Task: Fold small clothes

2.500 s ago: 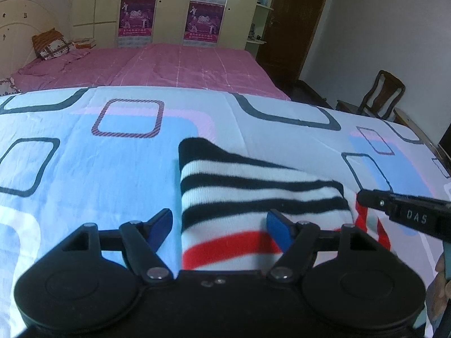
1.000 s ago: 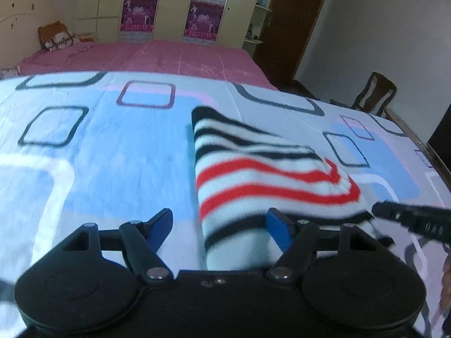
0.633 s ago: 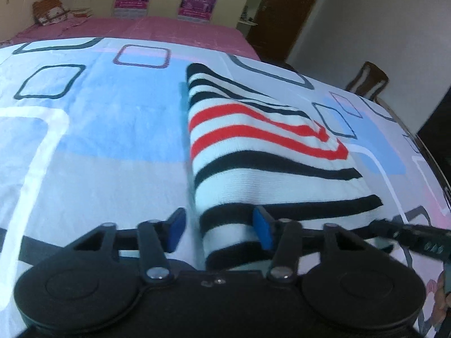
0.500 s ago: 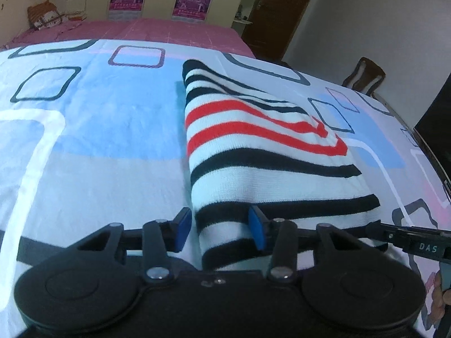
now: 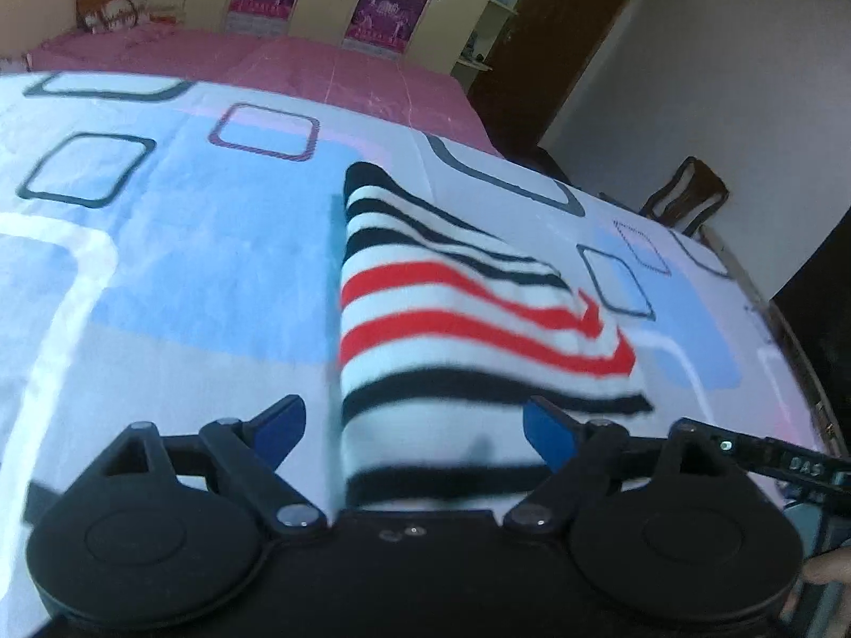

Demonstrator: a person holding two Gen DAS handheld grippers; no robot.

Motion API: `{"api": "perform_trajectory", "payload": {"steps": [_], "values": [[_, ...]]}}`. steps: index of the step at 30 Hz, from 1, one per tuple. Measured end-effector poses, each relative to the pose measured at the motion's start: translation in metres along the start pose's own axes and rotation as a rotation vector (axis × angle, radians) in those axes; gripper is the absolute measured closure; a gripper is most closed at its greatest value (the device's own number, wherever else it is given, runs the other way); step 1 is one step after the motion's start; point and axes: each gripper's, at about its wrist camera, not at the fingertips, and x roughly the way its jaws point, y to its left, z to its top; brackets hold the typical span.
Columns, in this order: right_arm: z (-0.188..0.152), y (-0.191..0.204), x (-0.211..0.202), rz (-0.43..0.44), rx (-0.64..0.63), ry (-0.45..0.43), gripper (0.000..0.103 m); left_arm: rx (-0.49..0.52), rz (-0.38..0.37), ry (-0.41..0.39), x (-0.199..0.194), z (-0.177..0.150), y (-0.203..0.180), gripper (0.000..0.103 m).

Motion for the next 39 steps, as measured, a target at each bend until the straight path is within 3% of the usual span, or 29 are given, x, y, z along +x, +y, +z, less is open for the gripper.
{"api": "perform_trajectory", "payload": {"steps": [5, 10, 12, 13, 14, 15, 16, 23, 29, 35, 39], "values": [[0.025, -0.017, 0.036, 0.092, 0.108, 0.042, 0.026, -0.075, -0.010, 0.043, 0.033, 0.013, 0.008, 0.014], [0.027, -0.031, 0.073, 0.160, 0.157, 0.111, 0.027, -0.155, -0.069, 0.082, 0.056, 0.010, 0.024, 0.015], [0.025, -0.032, 0.078, 0.190, 0.163, 0.100, 0.027, -0.144, -0.077, 0.077, 0.056, 0.008, 0.023, 0.019], [0.025, -0.032, 0.080, 0.195, 0.163, 0.096, 0.027, -0.144, -0.085, 0.079, 0.056, 0.009, 0.023, 0.028], [0.026, -0.033, 0.080, 0.200, 0.174, 0.097, 0.031, -0.149, -0.090, 0.083, 0.056, 0.009, 0.023, 0.030], [0.026, -0.034, 0.082, 0.215, 0.196, 0.112, 0.051, -0.148, -0.083, 0.078, 0.056, 0.010, 0.021, 0.031], [0.025, -0.035, 0.085, 0.228, 0.215, 0.126, 0.055, -0.135, -0.072, 0.076, 0.055, 0.010, 0.018, 0.033], [0.028, -0.029, 0.071, 0.242, 0.182, 0.119, 0.065, -0.036, -0.004, 0.044, 0.041, 0.015, -0.008, 0.046], [0.032, -0.012, 0.051, 0.283, 0.161, 0.087, 0.066, 0.022, 0.001, 0.002, 0.016, 0.022, -0.019, 0.048], [0.034, 0.028, 0.047, 0.317, 0.153, 0.062, 0.066, 0.049, 0.016, -0.038, -0.019, 0.034, -0.003, 0.048], [0.032, 0.072, 0.054, 0.334, 0.131, 0.057, 0.067, 0.042, 0.026, -0.066, -0.047, 0.040, 0.031, 0.048]]}}
